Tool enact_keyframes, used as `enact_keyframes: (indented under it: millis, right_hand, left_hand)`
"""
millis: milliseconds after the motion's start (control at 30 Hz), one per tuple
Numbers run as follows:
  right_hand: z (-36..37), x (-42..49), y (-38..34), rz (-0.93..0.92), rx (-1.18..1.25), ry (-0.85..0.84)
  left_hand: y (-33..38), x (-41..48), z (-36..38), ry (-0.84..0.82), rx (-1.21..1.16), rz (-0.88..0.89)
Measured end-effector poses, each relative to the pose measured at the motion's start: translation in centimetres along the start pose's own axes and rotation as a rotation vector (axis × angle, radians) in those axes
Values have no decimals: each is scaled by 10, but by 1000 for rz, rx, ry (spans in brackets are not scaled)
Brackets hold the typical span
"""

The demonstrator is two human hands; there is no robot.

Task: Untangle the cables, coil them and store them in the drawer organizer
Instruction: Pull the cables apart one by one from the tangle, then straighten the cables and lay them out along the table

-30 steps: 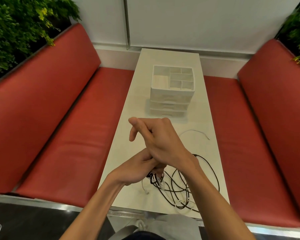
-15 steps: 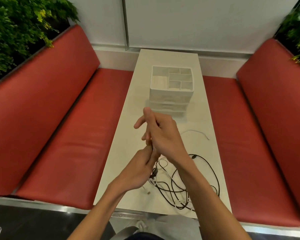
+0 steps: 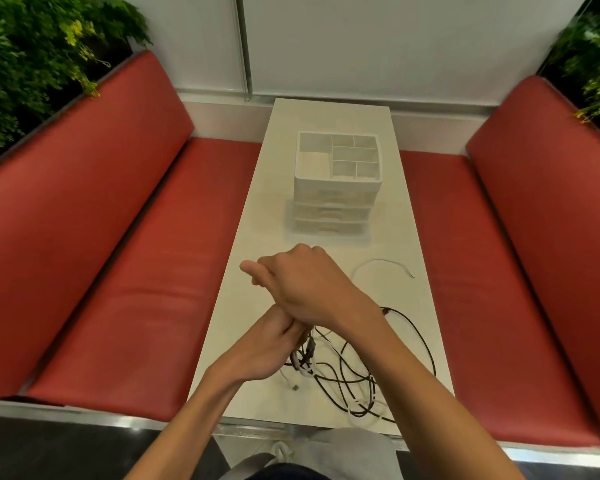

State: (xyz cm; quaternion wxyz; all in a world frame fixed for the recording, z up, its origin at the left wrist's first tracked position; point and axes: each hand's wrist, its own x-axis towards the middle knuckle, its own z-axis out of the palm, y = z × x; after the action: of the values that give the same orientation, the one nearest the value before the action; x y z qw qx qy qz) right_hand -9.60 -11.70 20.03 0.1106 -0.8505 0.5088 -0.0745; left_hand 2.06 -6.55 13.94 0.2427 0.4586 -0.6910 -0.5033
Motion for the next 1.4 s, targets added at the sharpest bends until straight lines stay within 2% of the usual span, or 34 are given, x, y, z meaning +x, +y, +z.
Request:
enact_keyframes:
  millis: [133, 267, 300, 400, 433, 500, 600, 667, 733, 800, 900, 967, 1100, 1200, 1400]
  right_hand:
    - [7, 1, -1, 22, -120, -62]
    - [3, -1, -7, 18, -38, -20]
    - [0, -1, -7, -3, 107, 3]
    - [-9, -5, -3, 65, 895, 195]
    - [-8, -5, 1, 117, 1068, 279]
    - [2, -7, 12, 190, 1180, 298]
    - [30, -20, 16, 172, 1056, 48]
    - [47, -30, 11, 142, 912, -59]
    - [59, -35, 6, 130, 843, -27]
    - [64, -34, 6, 155, 747, 17]
    - [60, -32, 10, 152, 587, -4]
    - [57, -31, 14, 119, 566, -16]
    - [57, -23, 18, 3, 707, -24]
    - [58, -22, 17, -2, 762, 17]
    - [49, -19, 28, 20, 416, 74]
  left_hand:
    - [-2, 0, 1, -15, 32, -14]
    - [-3, -1, 4, 99, -20, -2]
    - [-5, 0, 5, 137, -44, -2]
    - [-6, 8, 9, 251, -288, 4]
    - [-4, 11, 8, 293, -428, 6]
    - [2, 16, 0, 387, -617, 33]
    - [10, 19, -15, 533, -769, 109]
    - [14, 19, -22, 563, -810, 183]
    - [18, 21, -25, 590, -840, 215]
    - [20, 24, -25, 642, -862, 178]
    - [11, 24, -22, 708, -811, 126]
    - [5, 23, -21, 685, -764, 105]
    - [8, 20, -13, 583, -720, 70]
    - [10, 19, -11, 528, -670, 56]
    - [-13, 12, -23, 339, -707, -15]
